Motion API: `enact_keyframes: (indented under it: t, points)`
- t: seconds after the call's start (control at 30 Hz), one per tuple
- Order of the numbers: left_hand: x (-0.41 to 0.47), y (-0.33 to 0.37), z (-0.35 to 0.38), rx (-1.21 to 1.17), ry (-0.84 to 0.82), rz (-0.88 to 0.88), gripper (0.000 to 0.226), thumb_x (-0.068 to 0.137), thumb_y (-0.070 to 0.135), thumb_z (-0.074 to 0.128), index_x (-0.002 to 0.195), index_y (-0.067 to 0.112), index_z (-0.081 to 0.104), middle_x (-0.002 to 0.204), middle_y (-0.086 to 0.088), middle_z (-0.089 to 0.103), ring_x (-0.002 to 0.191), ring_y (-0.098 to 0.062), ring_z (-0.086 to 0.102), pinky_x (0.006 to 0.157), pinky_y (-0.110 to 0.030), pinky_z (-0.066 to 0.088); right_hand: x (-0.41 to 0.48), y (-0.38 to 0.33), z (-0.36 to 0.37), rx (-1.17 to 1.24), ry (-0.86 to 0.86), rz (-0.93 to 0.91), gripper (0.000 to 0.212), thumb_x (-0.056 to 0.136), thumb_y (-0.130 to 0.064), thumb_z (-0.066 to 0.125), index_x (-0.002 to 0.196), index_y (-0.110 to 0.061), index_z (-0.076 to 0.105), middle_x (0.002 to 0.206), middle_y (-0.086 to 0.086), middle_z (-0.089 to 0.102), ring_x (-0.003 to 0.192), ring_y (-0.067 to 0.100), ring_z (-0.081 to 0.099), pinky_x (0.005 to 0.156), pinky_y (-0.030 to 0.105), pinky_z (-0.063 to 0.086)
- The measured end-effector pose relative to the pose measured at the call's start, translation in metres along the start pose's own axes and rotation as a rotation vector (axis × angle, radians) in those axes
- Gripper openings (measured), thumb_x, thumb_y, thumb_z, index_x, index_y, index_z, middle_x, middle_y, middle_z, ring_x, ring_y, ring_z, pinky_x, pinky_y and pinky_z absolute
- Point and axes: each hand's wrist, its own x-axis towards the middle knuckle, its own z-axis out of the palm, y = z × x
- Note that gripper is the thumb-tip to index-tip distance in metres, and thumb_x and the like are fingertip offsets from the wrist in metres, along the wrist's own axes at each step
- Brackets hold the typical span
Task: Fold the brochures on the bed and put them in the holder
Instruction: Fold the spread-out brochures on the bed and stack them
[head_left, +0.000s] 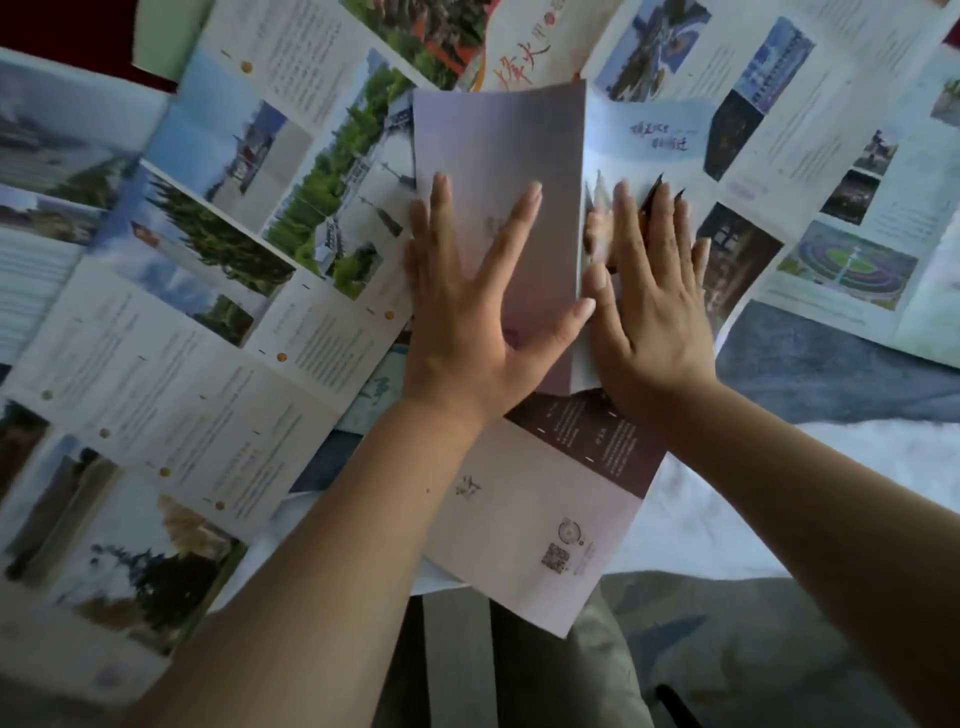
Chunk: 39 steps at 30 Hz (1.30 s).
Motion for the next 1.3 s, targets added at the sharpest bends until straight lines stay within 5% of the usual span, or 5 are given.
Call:
enact_keyframes:
  t: [0.4,0.53,0.9,1.2,1.3]
  points:
    - [-0.001,-0.03,-0.091,-0.239,0.062,-0.063,0.064,0.105,0.054,0.037,0.163,0.034,0.017,0.169,-0.008,0.018,0.155,-0.019,0.023,0.114,-0.023,0.036,0.009,-0.114,0.015,0.352,-0.05,-0.194,0.061,0.11,-0.047,0.009,0.166,-0.024,0.012,0.173,-0.003,0.01,0.16,0.015,0.001,0.128,0.056,0.008]
    - [-0.009,-0.045,-0.125,-0.323,0.073,-0.119,0.059,0.107,0.043,0.035,0.162,0.027,0.024,0.169,-0.003,0.025,0.155,-0.015,0.024,0.12,-0.04,0.037,0.007,-0.16,0.025,0.39,-0.111,-0.27,0.057,0.111,-0.038,0.012,0.166,-0.022,0.014,0.173,-0.004,0.015,0.16,0.017,0.003,0.128,0.055,0.009]
    - [-0.038,-0.124,-0.165,-0.035,0.187,-0.39,0.067,0.104,0.034,0.053,0.162,0.03,0.021,0.171,-0.003,0.017,0.154,-0.022,0.023,0.103,-0.028,0.041,0.006,-0.218,0.089,0.066,-0.322,-0.467,0.059,0.106,-0.013,0.051,0.161,-0.01,0.029,0.17,0.006,0.022,0.16,0.024,0.007,0.129,0.048,0.01]
    - [-0.027,-0.121,-0.142,-0.007,0.151,-0.382,0.061,0.101,0.024,0.059,0.158,0.023,0.036,0.17,-0.012,0.017,0.158,-0.03,0.013,0.123,-0.049,0.03,0.008,-0.197,0.085,-0.216,-0.237,-0.205,0.078,0.104,-0.05,0.044,0.165,-0.014,0.011,0.173,0.013,-0.003,0.158,0.033,-0.013,0.128,0.05,-0.008]
    - [-0.022,-0.111,-0.146,-0.237,0.339,-0.461,0.058,0.099,0.016,0.063,0.154,0.022,0.045,0.171,-0.01,0.015,0.158,-0.022,0.009,0.118,-0.034,0.04,0.011,-0.198,0.082,-0.259,-0.231,-0.282,0.076,0.104,-0.046,0.045,0.164,-0.011,0.016,0.172,0.014,0.003,0.159,0.032,-0.01,0.129,0.048,-0.005]
